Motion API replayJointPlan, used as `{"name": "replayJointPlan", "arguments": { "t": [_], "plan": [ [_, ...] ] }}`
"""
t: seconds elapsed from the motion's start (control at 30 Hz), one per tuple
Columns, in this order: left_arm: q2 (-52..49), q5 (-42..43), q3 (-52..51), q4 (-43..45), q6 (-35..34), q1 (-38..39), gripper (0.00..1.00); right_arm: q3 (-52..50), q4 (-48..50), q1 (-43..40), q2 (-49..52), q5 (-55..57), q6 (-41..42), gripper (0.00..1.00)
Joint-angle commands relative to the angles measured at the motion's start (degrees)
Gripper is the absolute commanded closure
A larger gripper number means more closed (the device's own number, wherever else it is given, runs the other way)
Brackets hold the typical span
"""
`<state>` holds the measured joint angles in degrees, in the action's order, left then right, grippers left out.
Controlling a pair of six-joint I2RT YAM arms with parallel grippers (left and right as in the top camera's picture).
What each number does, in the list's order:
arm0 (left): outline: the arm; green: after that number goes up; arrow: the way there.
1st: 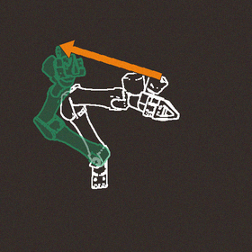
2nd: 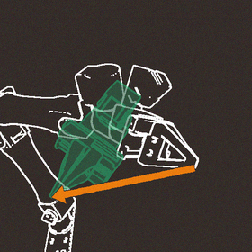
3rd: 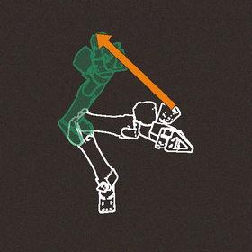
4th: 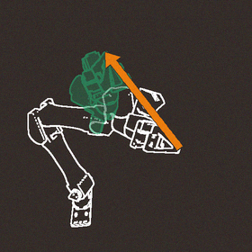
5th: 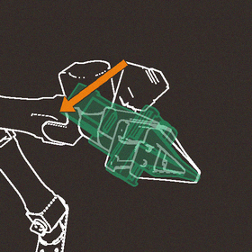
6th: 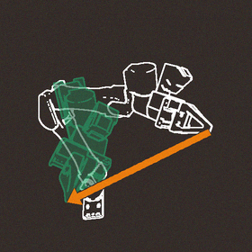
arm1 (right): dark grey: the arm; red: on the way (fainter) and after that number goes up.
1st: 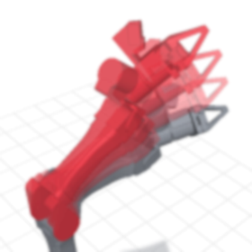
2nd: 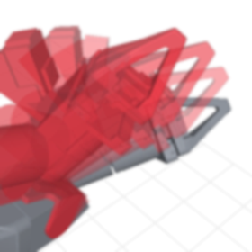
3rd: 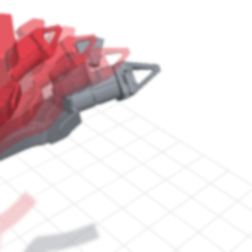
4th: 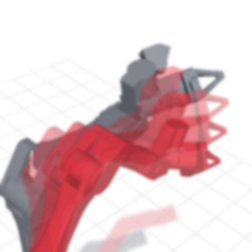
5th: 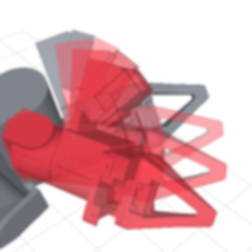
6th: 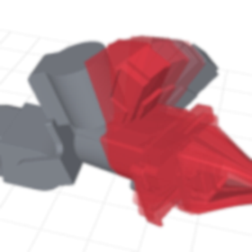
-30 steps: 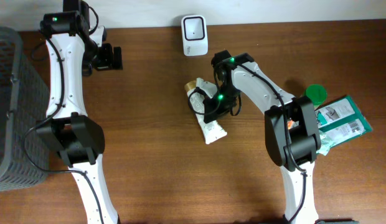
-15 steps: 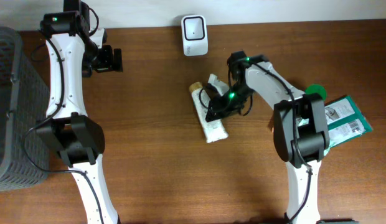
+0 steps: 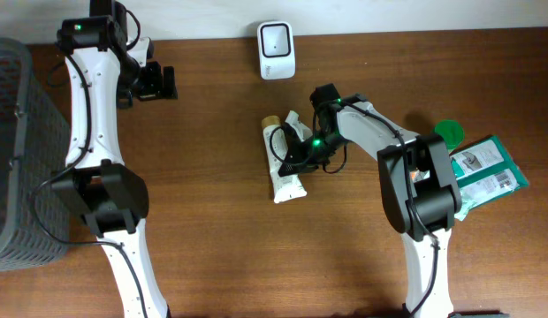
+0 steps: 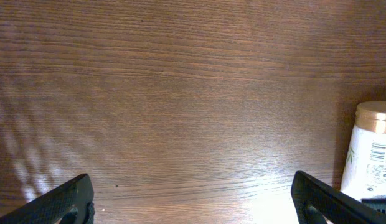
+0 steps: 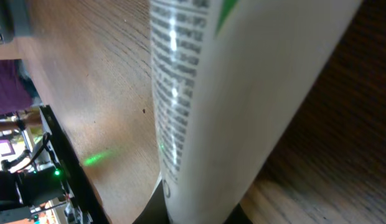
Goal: Scan the item barcode
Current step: 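Hold the white tube in front of the white scanner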
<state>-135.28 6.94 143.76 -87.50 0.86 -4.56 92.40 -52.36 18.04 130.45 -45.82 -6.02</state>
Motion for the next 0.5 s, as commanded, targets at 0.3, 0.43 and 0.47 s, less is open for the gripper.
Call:
{"name": "replayJointPlan", "arguments": {
  "t": [0.3,0.43,0.47],
  "plan": [
    [1.2,0.8,-0.3,0.5,-0.2,-0.1,0.01,0.9,-5.3,0.2,-31.9,-3.7,-5.9,0.96],
    [1.2,0.8,-0.3,0.5,-0.2,-0.1,0.01,0.9,-6.4,0.2,-41.3,-3.7,-5.5,0.96],
    [1.2,0.8,-0.3,0.5,-0.2,-0.1,0.01,0.9,-6.9,0.2,-43.1,-3.5,-4.4,0.96]
  ]
}}
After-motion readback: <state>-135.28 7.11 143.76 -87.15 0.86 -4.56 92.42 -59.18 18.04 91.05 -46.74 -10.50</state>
